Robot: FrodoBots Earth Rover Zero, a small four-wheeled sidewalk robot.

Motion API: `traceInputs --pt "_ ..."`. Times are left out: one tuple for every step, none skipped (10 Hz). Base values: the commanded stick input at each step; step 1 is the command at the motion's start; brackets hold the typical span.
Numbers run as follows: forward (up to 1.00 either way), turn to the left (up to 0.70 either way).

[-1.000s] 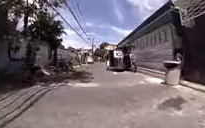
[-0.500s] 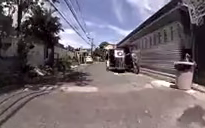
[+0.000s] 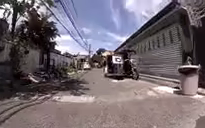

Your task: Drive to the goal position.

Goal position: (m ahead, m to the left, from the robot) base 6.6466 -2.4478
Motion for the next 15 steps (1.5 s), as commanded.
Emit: traceInputs --pt "0.85 0.20" --pt "0.85 0.12" --pt "0.85 0.04" --pt "0.85 0.00" --pt "0.85 0.00" --pt "0.85 0.00" --pt "0.85 0.00" --pt "0.85 0.00" --pt "0.85 0.00" --pt "0.85 0.00" --pt "0.85 0.00" --pt "0.85 0.00" --pt "0.85 0.00" --pt "0.85 0.00" --pt "0.85 0.00"
